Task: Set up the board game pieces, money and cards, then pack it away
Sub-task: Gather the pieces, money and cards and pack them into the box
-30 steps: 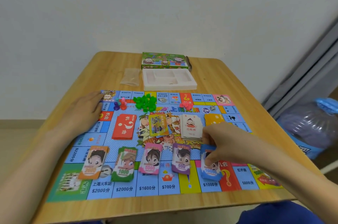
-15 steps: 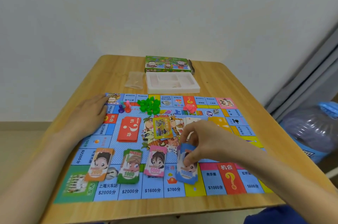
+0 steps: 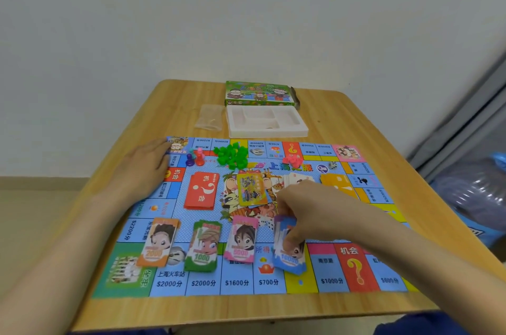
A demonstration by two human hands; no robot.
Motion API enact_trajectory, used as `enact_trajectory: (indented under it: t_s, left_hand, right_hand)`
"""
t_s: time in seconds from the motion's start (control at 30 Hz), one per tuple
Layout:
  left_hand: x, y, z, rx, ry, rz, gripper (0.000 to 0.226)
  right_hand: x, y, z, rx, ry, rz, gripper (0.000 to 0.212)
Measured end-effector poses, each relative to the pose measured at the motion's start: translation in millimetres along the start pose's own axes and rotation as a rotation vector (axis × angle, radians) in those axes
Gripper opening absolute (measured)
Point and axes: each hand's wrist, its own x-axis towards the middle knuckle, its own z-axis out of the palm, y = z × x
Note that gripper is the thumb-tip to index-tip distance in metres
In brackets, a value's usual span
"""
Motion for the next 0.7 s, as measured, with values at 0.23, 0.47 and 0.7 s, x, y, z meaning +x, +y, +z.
enact_trajectory:
  t_s: [0.23, 0.47, 0.7]
  left_hand:
    - [0, 0, 0, -0.002, 0.002, -0.003, 0.049]
    - [0, 0, 1, 0.000, 0.003, -0.009, 0.048]
    - [-1, 0, 1, 0.008, 0.005, -0.005, 0.049]
  right_hand:
    - [0, 0, 3, 0.078, 0.044, -0.006, 0.049]
    - [-3, -2, -28, 0.469, -0.042, -0.124, 0.025]
    - [29, -32, -17, 0.443, -0.118, -0.144, 0.029]
